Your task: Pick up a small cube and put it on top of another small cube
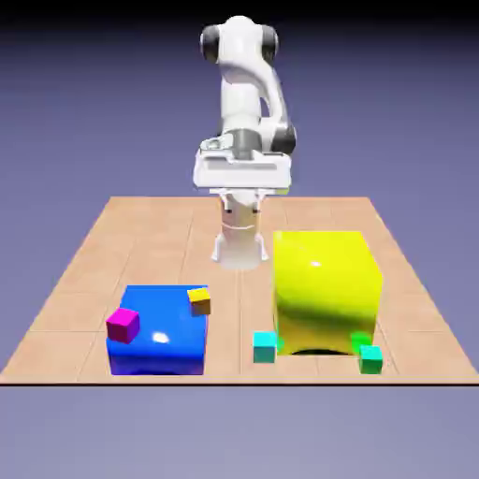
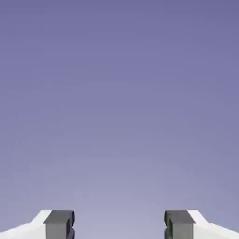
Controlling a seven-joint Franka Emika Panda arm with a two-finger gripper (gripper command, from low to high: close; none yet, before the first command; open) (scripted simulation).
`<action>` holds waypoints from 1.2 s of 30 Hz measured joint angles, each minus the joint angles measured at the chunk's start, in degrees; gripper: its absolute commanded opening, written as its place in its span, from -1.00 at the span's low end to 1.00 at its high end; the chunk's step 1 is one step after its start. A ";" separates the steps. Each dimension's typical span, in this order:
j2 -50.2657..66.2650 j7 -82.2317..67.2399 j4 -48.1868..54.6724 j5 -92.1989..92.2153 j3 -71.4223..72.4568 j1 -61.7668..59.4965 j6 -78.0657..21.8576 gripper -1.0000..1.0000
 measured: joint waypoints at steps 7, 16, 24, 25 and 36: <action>14.16 4.45 14.54 1.51 1.85 2.31 -13.85 0.00; 32.37 10.16 33.22 3.46 4.22 5.31 -31.66 0.00; 48.56 15.24 49.84 5.19 6.33 7.91 -47.49 0.00; 50.58 15.88 51.91 5.41 6.59 8.24 -49.46 0.00; 72.83 22.86 74.75 7.79 9.49 11.86 -71.23 0.00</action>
